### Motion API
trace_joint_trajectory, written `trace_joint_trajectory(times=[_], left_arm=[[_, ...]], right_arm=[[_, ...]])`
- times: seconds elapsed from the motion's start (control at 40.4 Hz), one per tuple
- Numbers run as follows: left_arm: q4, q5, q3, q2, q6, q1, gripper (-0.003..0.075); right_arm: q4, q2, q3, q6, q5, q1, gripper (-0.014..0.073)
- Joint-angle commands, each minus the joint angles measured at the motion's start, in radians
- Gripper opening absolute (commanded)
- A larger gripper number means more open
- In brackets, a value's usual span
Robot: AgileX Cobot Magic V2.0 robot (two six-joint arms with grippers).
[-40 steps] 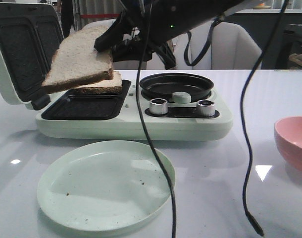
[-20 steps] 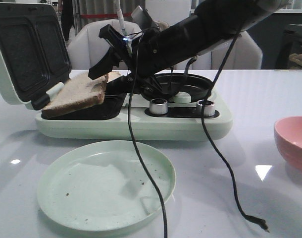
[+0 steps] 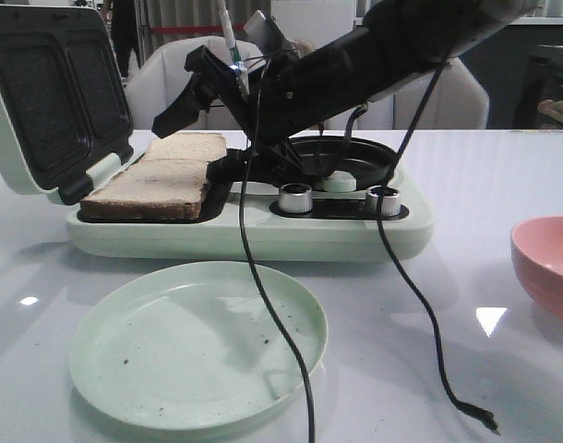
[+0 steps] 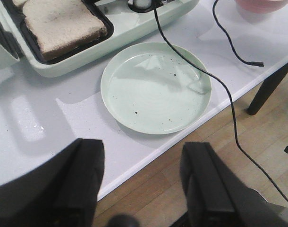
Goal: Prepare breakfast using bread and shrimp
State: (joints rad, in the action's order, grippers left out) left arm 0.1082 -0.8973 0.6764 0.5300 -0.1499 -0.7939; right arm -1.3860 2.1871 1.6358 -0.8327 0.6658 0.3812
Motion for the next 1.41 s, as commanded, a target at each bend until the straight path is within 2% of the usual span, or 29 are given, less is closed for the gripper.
trace_joint_trajectory(times=[0.0, 0.074, 0.198, 0.396, 0.545, 0.644, 1.065, 1.387], left_arm=[[0.002, 0.076, 0.028, 0.001, -0.001, -0.008, 0.0426], [0.002, 0.076, 0.028, 0.001, -0.001, -0.008, 0.0426], [0.002, 0.076, 0.028, 0.001, -0.001, -0.008, 0.0426], [0.002, 0.076, 0.028, 0.001, -0.001, -0.008, 0.0426], [0.002, 0.076, 0.028, 0.001, -0.001, -0.008, 0.0426], [0.002, 0.076, 0.028, 0.001, -0.001, -0.008, 0.0426], [0.002, 0.076, 0.028, 0.001, -0.001, -0.008, 0.0426], [0.002, 0.076, 0.028, 0.001, -0.001, -0.008, 0.0426]], right_arm=[[0.059, -0.131, 0.038, 0.043, -0.002, -0.008, 0.0622], [0.191, -0.18, 0.038, 0.117, -0.019, -0.008, 0.0622], [0.499, -0.273, 0.038, 0.273, 0.006, -0.008, 0.0622], [1.043, -0.433, 0.032, 0.602, 0.17, -0.008, 0.0622], [1.279, -0.565, -0.037, 0.777, 0.23, -0.008, 0.0622], [1.324, -0.674, -0.136, 0.816, 0.229, -0.008, 0.0622], [1.336, -1.094, -0.607, 0.816, 0.193, -0.008, 0.0622], [1.336, -1.386, -0.876, 0.816, 0.074, -0.008, 0.0622]])
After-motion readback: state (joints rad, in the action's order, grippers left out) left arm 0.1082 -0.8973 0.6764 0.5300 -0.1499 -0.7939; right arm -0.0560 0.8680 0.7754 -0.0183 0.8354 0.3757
